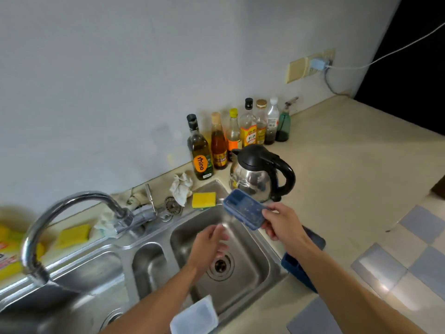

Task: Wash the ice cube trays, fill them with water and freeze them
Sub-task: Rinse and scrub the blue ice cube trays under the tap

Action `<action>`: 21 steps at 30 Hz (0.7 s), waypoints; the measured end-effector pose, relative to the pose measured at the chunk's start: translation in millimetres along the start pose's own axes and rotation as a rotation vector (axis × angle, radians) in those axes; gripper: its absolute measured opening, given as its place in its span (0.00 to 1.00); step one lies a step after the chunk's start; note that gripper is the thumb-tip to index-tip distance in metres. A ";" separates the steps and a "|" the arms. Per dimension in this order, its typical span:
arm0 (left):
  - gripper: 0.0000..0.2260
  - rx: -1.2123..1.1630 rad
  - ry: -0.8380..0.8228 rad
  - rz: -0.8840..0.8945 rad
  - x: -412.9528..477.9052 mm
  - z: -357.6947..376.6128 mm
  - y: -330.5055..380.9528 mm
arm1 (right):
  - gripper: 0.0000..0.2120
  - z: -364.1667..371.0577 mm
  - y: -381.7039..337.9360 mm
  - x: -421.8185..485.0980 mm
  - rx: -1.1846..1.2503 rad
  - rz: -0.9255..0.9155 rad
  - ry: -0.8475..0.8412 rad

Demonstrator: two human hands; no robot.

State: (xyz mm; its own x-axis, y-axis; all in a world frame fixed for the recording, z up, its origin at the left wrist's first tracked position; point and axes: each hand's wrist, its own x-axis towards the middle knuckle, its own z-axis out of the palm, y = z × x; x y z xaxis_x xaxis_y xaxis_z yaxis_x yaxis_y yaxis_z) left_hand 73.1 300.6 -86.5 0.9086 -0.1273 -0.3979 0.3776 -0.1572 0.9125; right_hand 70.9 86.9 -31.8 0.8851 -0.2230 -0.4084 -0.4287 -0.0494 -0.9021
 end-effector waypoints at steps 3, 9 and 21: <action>0.19 -0.134 0.125 -0.039 -17.1 -33.7 2.8 | 0.05 51.6 -15.8 -15.7 -0.030 -0.008 -0.172; 0.26 -0.265 0.357 -0.083 -63.4 -87.8 -17.6 | 0.07 129.5 -16.9 -52.1 -0.061 0.106 -0.467; 0.29 -0.652 0.696 -0.201 -153.4 -148.4 -64.0 | 0.08 229.0 28.2 -121.8 -0.444 0.008 -0.874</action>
State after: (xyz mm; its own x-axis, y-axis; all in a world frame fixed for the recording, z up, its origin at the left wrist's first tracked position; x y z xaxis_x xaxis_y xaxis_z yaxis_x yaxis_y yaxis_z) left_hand -63.9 475.6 -69.7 0.6399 0.4825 -0.5981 0.3719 0.4866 0.7905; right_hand -7.5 335.6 -39.3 0.6274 0.5656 -0.5352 -0.3059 -0.4530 -0.8374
